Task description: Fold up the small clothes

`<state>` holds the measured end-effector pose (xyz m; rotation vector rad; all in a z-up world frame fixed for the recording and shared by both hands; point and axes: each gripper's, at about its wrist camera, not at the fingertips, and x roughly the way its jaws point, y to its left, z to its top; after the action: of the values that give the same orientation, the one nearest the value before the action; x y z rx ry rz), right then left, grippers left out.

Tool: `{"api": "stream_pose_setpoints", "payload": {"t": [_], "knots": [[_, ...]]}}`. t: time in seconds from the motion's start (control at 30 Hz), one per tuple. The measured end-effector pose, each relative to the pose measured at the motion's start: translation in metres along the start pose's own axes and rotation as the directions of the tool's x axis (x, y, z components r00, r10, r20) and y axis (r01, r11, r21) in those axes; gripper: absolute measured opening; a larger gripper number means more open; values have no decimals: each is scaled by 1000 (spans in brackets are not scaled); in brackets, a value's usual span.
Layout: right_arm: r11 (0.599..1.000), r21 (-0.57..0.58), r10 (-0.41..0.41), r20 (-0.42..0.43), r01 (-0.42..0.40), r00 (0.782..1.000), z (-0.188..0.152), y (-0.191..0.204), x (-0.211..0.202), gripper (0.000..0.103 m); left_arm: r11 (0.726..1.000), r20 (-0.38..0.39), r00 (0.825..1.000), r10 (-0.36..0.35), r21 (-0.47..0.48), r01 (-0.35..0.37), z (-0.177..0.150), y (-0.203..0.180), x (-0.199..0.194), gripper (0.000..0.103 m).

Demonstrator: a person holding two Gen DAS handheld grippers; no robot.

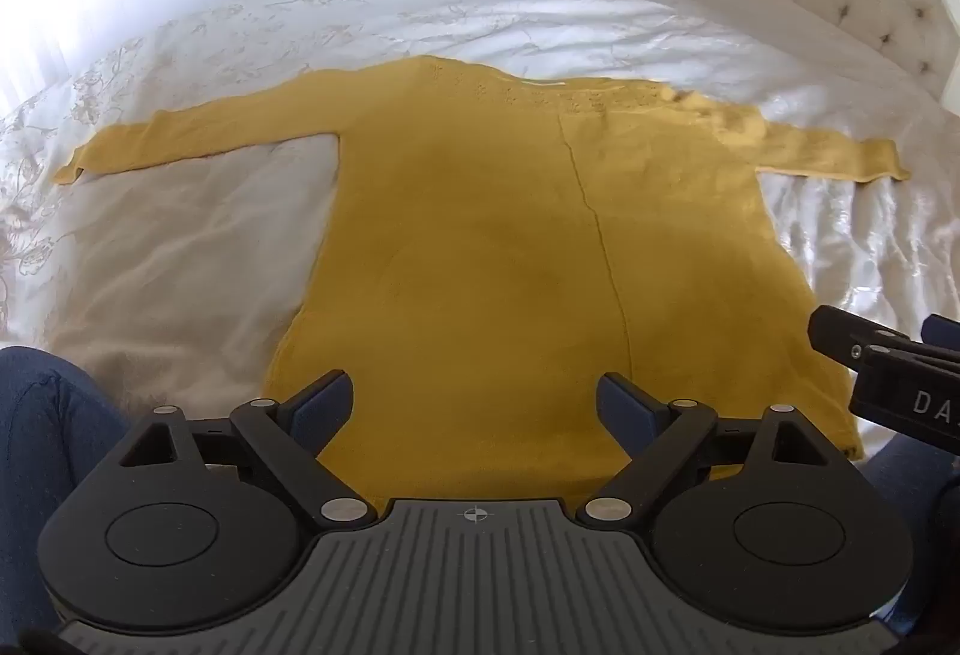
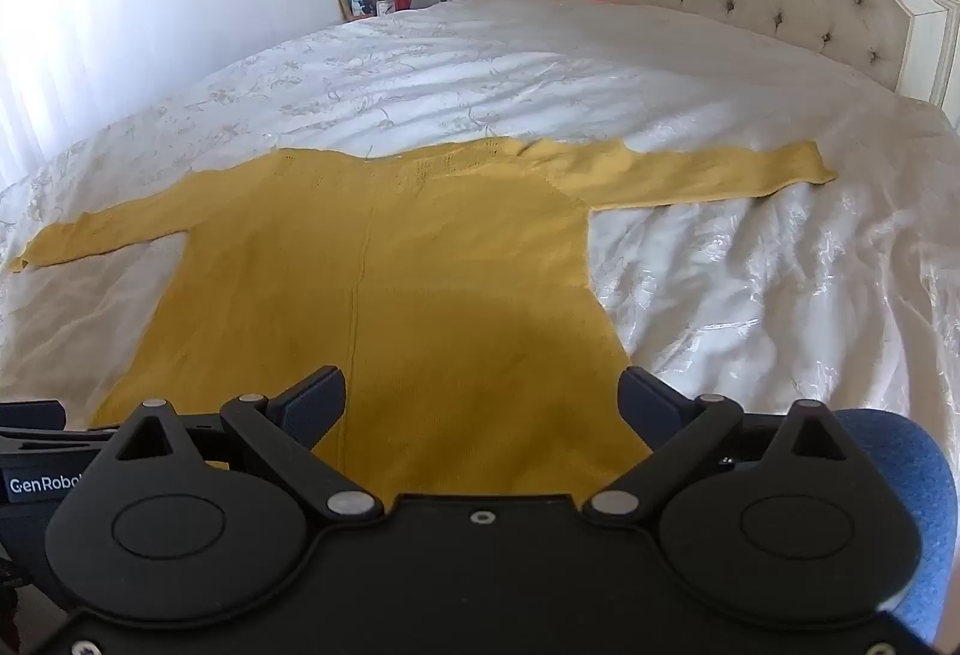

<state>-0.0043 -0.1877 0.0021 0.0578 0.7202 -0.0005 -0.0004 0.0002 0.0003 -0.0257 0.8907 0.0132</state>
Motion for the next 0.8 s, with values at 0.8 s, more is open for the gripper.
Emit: {"api": "stream_pose_setpoints", "payload": {"t": [0.8], "knots": [[1000, -11, -11, -64, 10, 998, -2, 3, 10, 97, 1000, -7, 1000, 23, 13, -22, -1, 10, 5, 89]]}}
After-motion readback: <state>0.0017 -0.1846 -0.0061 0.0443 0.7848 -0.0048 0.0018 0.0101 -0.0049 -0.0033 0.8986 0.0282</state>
